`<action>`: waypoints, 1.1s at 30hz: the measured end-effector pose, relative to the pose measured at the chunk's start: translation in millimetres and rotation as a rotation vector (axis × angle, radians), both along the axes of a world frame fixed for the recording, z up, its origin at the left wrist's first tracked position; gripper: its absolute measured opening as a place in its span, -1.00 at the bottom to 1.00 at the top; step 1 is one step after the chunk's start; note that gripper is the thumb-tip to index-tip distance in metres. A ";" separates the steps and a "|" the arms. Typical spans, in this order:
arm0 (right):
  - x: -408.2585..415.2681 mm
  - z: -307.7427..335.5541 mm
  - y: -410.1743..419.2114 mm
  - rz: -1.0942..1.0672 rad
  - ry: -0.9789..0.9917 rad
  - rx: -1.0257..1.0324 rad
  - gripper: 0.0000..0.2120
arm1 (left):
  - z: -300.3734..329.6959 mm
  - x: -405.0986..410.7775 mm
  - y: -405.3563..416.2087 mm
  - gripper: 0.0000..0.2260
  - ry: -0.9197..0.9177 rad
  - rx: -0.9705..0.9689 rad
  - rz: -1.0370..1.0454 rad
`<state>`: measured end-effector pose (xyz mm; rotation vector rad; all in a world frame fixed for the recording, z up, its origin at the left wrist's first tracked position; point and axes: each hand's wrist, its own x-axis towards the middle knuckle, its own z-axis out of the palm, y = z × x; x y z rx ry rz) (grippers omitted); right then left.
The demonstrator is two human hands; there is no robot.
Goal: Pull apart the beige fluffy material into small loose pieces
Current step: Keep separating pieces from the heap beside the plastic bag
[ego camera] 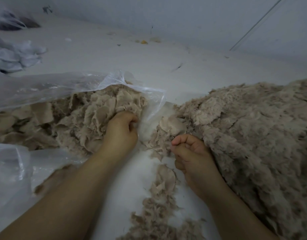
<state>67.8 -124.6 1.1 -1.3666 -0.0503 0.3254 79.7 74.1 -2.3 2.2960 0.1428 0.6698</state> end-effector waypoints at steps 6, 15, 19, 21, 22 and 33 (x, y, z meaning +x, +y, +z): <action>0.0 -0.4 0.5 -0.006 -0.010 0.005 -0.80 | 11.0 -15.8 -12.0 -0.83 -0.160 0.190 -0.159; -0.2 0.2 -1.9 0.024 0.000 -0.030 -0.73 | 24.1 -29.9 -34.6 -0.88 0.240 0.240 -0.377; 0.8 1.1 -0.9 0.014 0.041 -0.010 -0.70 | 17.8 -29.4 -34.9 -0.82 0.383 -0.229 -0.424; 1.0 1.9 -0.4 0.012 0.049 -0.009 -0.71 | 11.5 -25.2 -34.7 -0.89 0.239 -0.223 -0.304; 0.8 2.5 0.0 0.009 0.048 -0.008 -0.72 | 9.3 -23.7 -34.3 -0.88 0.168 -0.165 -0.263; -1.4 6.9 2.1 -0.012 0.077 0.045 -0.78 | 8.2 -13.1 -44.8 -0.66 0.022 0.172 -0.331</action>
